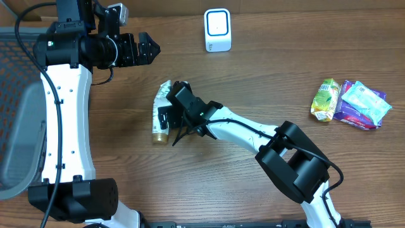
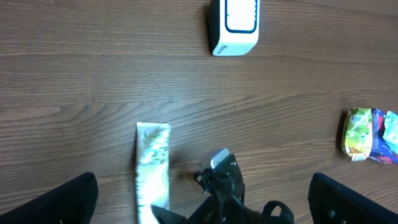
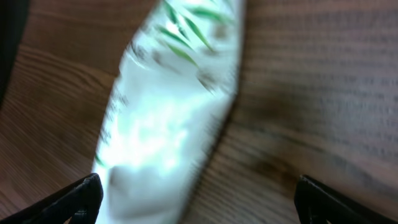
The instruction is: Scan the item barcode
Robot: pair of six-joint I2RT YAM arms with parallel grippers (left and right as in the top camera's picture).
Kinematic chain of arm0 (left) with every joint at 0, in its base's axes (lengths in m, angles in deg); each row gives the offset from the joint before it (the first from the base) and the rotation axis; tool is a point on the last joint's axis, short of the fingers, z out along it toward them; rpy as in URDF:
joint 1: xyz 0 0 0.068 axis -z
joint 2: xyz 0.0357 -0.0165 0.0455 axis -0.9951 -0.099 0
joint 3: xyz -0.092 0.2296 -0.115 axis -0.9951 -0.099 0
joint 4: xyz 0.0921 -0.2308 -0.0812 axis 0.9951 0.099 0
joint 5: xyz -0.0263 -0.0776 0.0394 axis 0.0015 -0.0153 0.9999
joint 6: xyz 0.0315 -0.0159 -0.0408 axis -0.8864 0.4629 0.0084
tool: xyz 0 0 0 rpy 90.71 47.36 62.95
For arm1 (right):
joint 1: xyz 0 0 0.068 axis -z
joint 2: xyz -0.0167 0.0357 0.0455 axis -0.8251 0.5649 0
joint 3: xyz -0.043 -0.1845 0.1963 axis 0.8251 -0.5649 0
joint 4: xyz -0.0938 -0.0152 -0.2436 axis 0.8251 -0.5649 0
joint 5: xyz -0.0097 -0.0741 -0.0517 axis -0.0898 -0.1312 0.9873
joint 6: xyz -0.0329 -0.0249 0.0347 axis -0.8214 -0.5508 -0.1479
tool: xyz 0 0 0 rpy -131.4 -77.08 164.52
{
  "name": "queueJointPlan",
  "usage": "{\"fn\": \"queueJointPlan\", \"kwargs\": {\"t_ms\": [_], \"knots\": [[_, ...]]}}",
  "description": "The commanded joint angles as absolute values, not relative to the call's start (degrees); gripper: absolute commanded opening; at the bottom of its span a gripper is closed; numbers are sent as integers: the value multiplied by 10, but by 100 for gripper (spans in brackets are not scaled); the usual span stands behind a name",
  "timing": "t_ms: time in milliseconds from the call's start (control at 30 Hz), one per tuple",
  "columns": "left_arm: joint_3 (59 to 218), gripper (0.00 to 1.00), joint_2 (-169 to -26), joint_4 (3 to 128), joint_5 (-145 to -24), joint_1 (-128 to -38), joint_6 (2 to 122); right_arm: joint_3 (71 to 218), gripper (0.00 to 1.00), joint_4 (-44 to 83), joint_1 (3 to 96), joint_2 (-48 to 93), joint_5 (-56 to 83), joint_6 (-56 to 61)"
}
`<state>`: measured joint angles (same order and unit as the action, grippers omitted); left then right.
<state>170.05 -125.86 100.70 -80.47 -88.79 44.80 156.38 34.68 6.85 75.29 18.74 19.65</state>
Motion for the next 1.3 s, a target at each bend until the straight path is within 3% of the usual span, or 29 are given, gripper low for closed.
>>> {"fn": "queueJointPlan", "kwargs": {"t_ms": [0, 333, 600, 700, 733, 833, 900, 1033, 1267], "knots": [[1701, 99, -1260, 1006, -805, -884, 451, 1583, 99, 367, 69, 754, 199, 199], [1701, 100, -1260, 1006, -805, -884, 451, 1583, 100, 440, 58, 796, 202, 225], [1701, 99, -1260, 1006, -805, -884, 451, 1587, 79, 358, 59, 803, 243, 207], [1701, 100, -1260, 1006, -805, -884, 451, 1590, 59, 313, 62, 790, 242, 175], [1701, 99, -1260, 1006, -805, -884, 451, 1590, 43, 299, 65, 781, 242, 164], [1701, 100, -1260, 1006, -805, -884, 451, 1590, 14, 249, 71, 748, 242, 152], [1701, 99, -1260, 1006, -805, -884, 451, 1590, 4, 214, 78, 726, 240, 145], [1701, 100, -1260, 1006, -805, -884, 451, 1590, 4, 154, 93, 697, 194, 112], [1701, 100, -1260, 1006, -805, -884, 451, 1580, 4, 97, 172, 698, -51, 10]]}}
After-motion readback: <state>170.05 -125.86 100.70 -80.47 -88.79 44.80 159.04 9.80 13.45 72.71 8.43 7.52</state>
